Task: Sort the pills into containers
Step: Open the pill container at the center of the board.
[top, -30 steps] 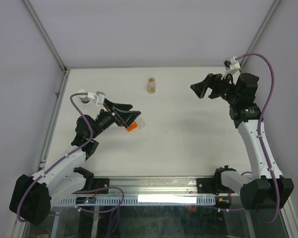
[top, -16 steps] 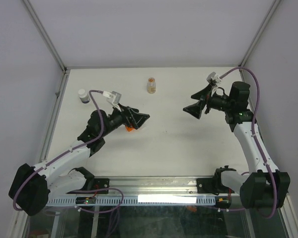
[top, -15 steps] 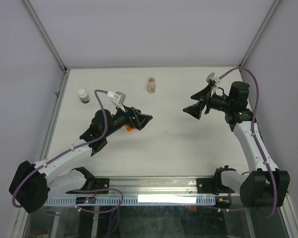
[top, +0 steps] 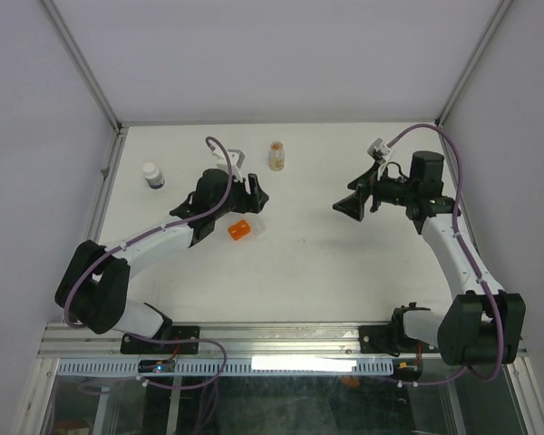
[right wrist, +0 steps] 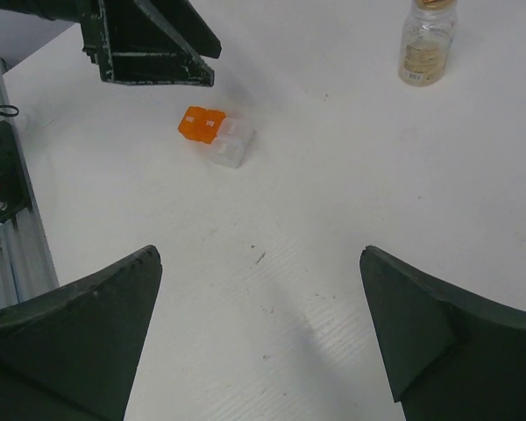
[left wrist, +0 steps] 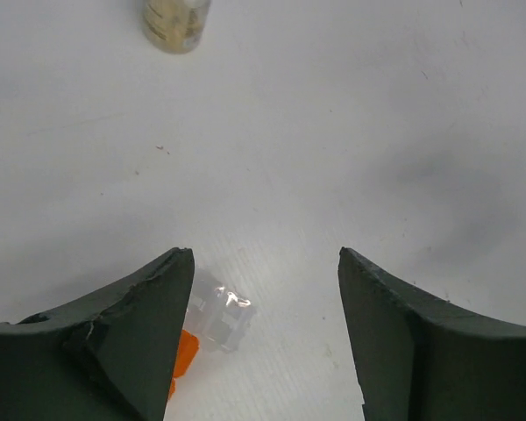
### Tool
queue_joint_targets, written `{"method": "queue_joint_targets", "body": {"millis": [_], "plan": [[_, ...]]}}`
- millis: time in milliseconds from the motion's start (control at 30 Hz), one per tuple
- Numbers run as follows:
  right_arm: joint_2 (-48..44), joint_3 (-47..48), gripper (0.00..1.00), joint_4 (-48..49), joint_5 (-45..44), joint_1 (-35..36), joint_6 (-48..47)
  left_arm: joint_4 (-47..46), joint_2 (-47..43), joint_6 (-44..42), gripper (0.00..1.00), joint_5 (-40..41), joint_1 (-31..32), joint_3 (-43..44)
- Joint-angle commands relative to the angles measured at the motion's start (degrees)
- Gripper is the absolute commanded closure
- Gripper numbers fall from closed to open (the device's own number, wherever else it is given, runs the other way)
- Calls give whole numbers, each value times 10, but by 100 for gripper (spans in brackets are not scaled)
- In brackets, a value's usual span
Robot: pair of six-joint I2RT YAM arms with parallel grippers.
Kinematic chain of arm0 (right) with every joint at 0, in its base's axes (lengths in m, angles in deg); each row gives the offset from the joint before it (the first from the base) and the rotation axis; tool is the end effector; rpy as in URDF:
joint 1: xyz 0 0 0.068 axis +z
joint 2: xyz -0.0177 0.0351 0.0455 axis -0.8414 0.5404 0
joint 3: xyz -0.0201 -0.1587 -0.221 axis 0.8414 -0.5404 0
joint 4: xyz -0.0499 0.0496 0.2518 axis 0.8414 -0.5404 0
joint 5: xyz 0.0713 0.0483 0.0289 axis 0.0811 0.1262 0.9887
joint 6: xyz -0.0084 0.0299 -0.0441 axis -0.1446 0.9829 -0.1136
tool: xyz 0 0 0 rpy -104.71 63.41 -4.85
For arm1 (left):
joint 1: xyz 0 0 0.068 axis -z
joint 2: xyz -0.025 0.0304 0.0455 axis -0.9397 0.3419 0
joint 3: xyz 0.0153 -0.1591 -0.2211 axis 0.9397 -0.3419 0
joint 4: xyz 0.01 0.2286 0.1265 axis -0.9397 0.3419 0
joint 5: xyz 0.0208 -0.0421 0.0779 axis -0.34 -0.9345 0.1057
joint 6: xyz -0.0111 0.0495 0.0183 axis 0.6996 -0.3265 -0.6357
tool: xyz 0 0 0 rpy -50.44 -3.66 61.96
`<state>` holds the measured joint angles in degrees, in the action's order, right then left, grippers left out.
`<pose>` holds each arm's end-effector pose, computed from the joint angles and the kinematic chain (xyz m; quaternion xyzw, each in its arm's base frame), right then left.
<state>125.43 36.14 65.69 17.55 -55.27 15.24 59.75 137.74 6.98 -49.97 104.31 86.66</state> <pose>0.2527 0.0391 0.2982 -0.3537 0.7176 0.3710 0.4715 0.2573 -0.1754 0.2342 0.1077 0.8454 -0.2351 0.4674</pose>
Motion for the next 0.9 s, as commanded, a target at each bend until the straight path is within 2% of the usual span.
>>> {"method": "queue_joint_targets", "body": {"millis": [0, 200, 300, 433, 533, 700, 867], "plan": [[-12, 5, 0, 19, -17, 9, -3, 24, 6, 13, 36, -56, -18, 41], [-5, 9, 0, 9, -22, 32, -12, 111, 4, -9, 45, 36, -17, 19], [0, 10, 0, 6, -21, 43, -15, 138, 20, -14, 60, 79, -20, 15], [4, 12, 0, 1, -23, 50, -20, 148, 35, -9, 71, 90, -35, 2], [3, 11, 0, 0, -23, 50, -20, 149, 38, -3, 71, 89, -46, -8], [5, 11, 0, 0, -23, 50, -21, 149, 36, -1, 65, 86, -54, -19], [6, 11, 0, -1, -22, 50, -21, 141, 49, -6, 64, 66, -68, -22]]}}
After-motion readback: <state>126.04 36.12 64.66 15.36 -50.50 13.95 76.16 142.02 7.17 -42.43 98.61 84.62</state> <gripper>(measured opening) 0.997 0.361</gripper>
